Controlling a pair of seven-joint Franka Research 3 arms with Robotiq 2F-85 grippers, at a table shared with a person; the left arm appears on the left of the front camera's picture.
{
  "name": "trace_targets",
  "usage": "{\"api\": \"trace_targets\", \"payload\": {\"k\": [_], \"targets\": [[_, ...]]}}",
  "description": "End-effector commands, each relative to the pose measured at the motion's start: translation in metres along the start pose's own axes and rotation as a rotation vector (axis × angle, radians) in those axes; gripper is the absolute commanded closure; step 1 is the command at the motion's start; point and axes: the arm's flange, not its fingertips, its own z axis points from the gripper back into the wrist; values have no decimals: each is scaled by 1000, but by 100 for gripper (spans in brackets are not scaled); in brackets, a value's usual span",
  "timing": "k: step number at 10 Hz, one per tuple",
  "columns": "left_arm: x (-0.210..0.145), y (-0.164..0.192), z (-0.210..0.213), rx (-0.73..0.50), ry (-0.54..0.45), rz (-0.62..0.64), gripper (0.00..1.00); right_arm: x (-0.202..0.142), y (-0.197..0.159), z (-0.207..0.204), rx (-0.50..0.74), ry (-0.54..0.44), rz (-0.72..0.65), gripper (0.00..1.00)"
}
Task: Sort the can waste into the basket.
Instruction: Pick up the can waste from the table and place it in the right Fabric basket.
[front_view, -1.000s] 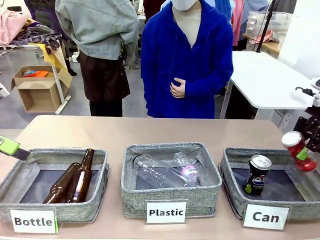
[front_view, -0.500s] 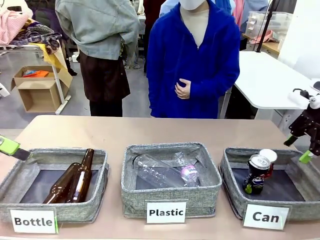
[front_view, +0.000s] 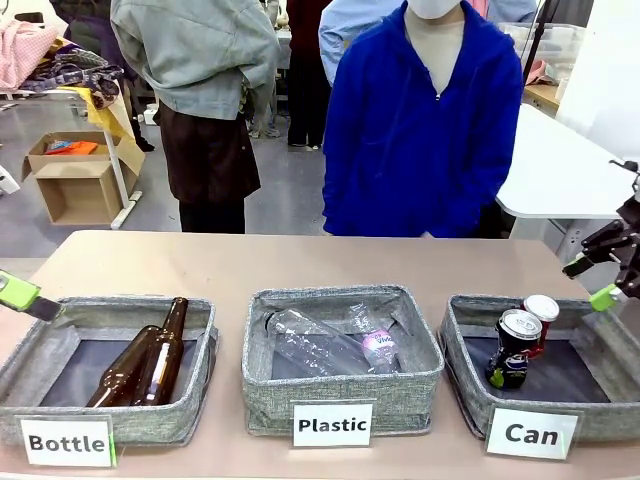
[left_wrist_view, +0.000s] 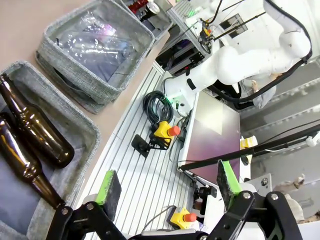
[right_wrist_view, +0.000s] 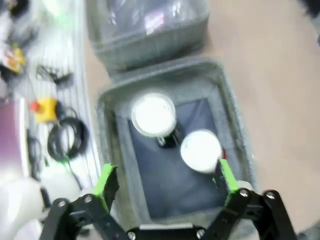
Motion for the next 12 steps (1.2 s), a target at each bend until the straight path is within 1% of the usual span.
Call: {"api": "trace_targets", "payload": {"k": [1, 2, 3, 4, 5, 6, 7, 8, 9, 11, 12], "targets": [[-3, 0, 0, -5, 6, -18, 0, -9, 8, 6, -22, -284, -290, 0], [-3, 0, 0, -5, 6, -18, 0, -21, 6, 11, 17, -333, -349, 0], [-3, 0, 0, -5, 6, -18, 0, -42, 7, 8, 92, -339, -542, 0], [-3, 0, 0, -5, 6, -18, 0, -51, 8, 0, 149, -360, -594, 0], [-3, 0, 0, -5, 6, -18, 0, -52, 8, -8, 189, -407, -597, 0], [-3, 0, 0, -5, 6, -18, 0, -51, 5, -15, 193, -505, -658, 0], [-3, 0, 0, -5, 6, -18, 0, -48, 1, -17, 173, -586, -755, 0], [-3, 0, 0, -5, 6, -18, 0, -48, 3, -13, 169, -647, -783, 0], [-3, 0, 0, -5, 6, -18, 0, -48, 9, -10, 152, -670, -789, 0], [-3, 0, 0, -5, 6, -18, 0, -39, 16, -12, 76, -629, -801, 0], [-3, 0, 0, -5, 6, -18, 0, -53, 0, -7, 170, -646, -767, 0]]}}
